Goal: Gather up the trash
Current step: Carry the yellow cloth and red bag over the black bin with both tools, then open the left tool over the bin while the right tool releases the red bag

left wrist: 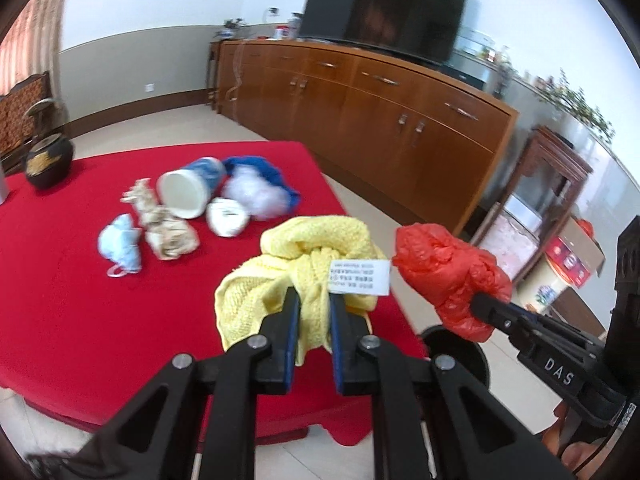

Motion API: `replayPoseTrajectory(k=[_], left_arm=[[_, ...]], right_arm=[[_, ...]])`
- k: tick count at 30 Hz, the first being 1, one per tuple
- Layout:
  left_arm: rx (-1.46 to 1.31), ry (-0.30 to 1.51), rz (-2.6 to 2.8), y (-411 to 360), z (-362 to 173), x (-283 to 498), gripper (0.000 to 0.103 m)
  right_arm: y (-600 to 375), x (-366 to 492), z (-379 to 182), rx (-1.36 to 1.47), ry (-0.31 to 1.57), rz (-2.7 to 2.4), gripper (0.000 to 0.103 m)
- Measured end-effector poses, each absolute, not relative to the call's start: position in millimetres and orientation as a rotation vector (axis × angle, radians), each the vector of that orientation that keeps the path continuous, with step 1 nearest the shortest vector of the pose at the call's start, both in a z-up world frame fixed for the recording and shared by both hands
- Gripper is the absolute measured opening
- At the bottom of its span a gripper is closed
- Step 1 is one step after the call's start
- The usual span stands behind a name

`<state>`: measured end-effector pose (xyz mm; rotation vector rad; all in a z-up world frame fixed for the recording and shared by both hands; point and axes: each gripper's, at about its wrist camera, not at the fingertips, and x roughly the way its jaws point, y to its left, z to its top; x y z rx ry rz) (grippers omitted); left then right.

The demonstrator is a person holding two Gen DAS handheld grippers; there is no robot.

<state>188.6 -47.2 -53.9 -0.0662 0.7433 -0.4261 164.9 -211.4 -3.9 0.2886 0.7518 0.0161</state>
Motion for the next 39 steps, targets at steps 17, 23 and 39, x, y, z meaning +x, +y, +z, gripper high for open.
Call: replayPoseTrajectory(k=[17,23,39], left_arm=[[0.049,0.866,-0.724,-201,-80,150,0.015],[0.101,0.934,-0.747,-240,-105,146,0.015],[0.217,1.132,-0.714,-306,-198,163,0.015]], right_arm=[[-380,38,-27,0.445,0.763,-0.342,0.009],[-417,20,-55,0.503,0.809,-0.395,0.009],[-477,69,-152,0.643,1.002,-0.477,0.009]])
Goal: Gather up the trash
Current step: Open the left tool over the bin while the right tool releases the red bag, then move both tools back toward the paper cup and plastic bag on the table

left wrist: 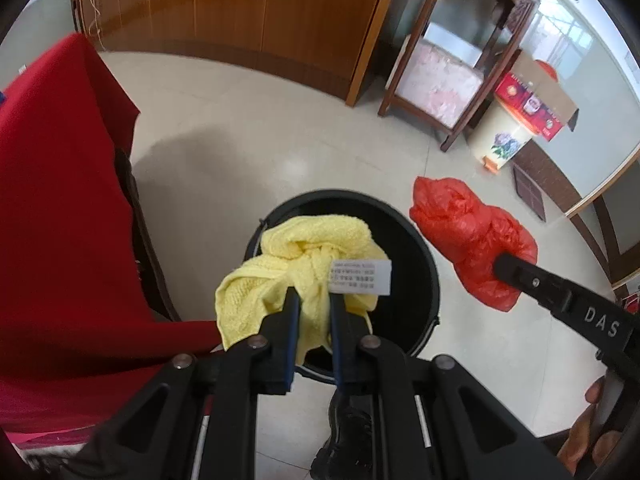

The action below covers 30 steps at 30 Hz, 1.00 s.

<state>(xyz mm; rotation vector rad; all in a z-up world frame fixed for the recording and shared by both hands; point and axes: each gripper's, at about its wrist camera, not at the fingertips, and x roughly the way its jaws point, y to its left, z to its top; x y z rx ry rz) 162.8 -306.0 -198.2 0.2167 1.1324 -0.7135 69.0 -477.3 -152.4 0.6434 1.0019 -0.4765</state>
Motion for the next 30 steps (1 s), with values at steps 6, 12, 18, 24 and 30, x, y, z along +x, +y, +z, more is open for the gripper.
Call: replayPoseTrajectory(k=[6,12,18,24,30], left_arm=[[0.235,1.198,-0.711,-322,-223,174,0.023],[0.260,1.209,-0.688,-332,-233,185,0.062],[0.249,1.158,-0.681,-321,-210,187,0.063],[0.241,1.090,-0.685,-309,-177,181,0.063],[0.207,1.015,-0.703,-292,-136,170,0.063]], right_arm=[[-486,85,-182,0.670,1.076,-0.494,0.013],[-491,99,-195,0.668,1.114,-0.510,0.046],[-500,92,-179,0.672,1.038,-0.572,0.046],[-500,88,-163,0.677,0.988,-0.590,0.046],[-488,89,-150,0.645,0.968,-0.564,0.047]])
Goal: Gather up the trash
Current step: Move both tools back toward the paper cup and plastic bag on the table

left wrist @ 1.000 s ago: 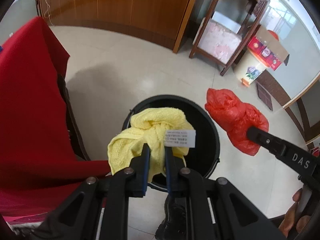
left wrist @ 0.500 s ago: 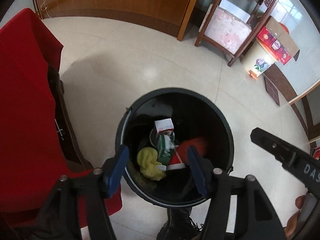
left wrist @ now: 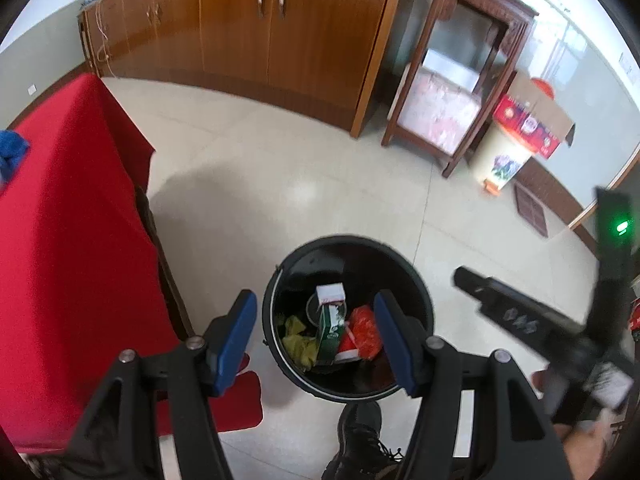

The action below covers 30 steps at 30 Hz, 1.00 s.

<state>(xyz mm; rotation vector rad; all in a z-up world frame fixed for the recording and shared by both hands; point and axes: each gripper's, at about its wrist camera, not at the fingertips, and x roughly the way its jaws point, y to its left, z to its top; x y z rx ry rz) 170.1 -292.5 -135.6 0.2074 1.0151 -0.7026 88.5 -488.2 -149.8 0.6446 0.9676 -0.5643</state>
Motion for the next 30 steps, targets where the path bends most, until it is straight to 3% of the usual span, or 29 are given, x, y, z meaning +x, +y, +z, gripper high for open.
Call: replayPoseTrajectory(k=[2,6,30], left_arm=[[0.194,0.991,-0.702,-284,-123,166,0.063],[0.174,0.951,-0.684,-264,-103,161,0.063],[-0.034,0.824,-0.287,-45,-59,188,0.063]], right_arm=[[-480,88,-142,0.619,0.948,-0.553,0.050],[-462,84,-119,0.582,0.871,-0.522,0.070],[-262,158,-33,0.302,0.797,-0.130,0.070]])
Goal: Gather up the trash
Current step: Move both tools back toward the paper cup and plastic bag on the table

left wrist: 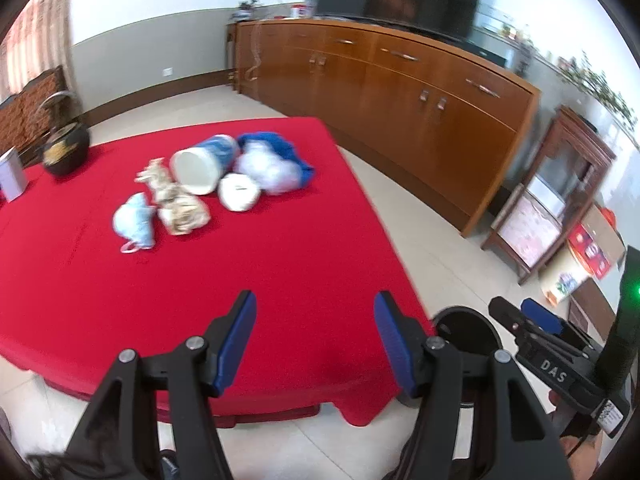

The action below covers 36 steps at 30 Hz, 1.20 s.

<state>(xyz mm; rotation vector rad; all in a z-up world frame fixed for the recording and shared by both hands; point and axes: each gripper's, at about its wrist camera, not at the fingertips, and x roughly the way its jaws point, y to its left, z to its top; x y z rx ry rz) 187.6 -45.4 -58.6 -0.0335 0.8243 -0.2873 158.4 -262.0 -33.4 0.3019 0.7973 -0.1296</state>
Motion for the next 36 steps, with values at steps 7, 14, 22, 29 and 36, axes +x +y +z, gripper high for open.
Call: replayPoseTrajectory(k=[7,14,22,29,36], left_arm=[[-0.077,0.809,-0.204,2,-55,206,0.063],[-0.088,0.801,-0.151,29,-54,235,0.063],[-0.131,0.827,-0.137,46,-65,275,0.063],[-0.142,0.841,-0.152,42,-76,309,0.063],[-0.168,0.862,-0.158,39,-87,344,0.063]], right_arm=[[-210,187,-20,0.242,0.789,-0.038,0.071],[-175,220,-11,0.206,0.784,0.018,0.072],[-148,265,-9,0.192,0.785,0.060,0.072],[-132,308,-20,0.181,0.797,0.085,0.072],[-126,349,-34,0.186,0.811,0.095,0.072]])
